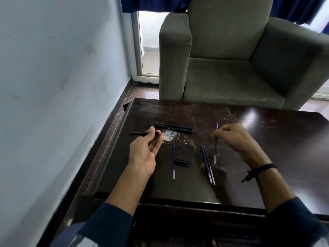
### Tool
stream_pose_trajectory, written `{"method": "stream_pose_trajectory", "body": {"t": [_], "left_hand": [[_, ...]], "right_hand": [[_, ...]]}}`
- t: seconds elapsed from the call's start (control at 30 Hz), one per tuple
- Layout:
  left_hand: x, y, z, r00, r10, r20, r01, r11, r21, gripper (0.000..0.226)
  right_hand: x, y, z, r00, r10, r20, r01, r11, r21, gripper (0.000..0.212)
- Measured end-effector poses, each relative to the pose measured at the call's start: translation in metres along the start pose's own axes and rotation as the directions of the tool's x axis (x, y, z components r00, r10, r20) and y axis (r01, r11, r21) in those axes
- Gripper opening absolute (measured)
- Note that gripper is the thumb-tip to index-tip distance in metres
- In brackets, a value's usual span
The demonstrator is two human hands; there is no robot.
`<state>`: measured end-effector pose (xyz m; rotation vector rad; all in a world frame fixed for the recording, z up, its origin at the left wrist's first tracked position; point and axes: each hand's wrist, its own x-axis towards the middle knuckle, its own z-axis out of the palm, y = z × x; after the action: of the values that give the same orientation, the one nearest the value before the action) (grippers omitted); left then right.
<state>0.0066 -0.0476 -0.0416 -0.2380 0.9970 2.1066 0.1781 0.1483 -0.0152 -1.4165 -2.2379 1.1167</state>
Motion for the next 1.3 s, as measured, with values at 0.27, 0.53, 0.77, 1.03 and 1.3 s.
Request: {"method": "stream_pose_trajectory", "body": {"t": [0.27, 0.53, 0.77, 1.03, 1.3], "left_hand": [[0.000, 0.001, -0.001, 1.000, 0.004, -0.019, -0.003, 0.999, 0.042, 0.019], [0.001, 0.003, -0.002, 0.999, 0.016, -0.045, -0.013, 0.998, 0.062, 0.021], [0.002, 0.003, -0.003, 0.999, 0.026, -0.037, -0.022, 0.994, 0.106, 0.013], [0.002, 0.004, -0.004, 0.999, 0.035, -0.034, -0.030, 0.989, 0.144, 0.013], [0.003, 0.011, -0.004, 0.998, 0.054, -0.023, -0.049, 0.981, 0.187, 0.016]], "right_hand": [[0.011, 0.017, 0.008, 0.973, 0.164, 0.163, -0.079, 0.899, -0.432, 0.024], [-0.003, 0.002, 0.015, 0.998, -0.058, 0.040, 0.069, 0.922, -0.381, 0.013], [-0.030, -0.026, 0.082, 0.762, -0.509, 0.400, 0.647, 0.582, -0.492, 0.034], [-0.026, -0.016, 0.094, 0.703, -0.597, 0.387, 0.703, 0.497, -0.510, 0.019], [-0.033, -0.036, 0.086, 0.909, -0.395, 0.133, 0.411, 0.903, -0.127, 0.008]]}}
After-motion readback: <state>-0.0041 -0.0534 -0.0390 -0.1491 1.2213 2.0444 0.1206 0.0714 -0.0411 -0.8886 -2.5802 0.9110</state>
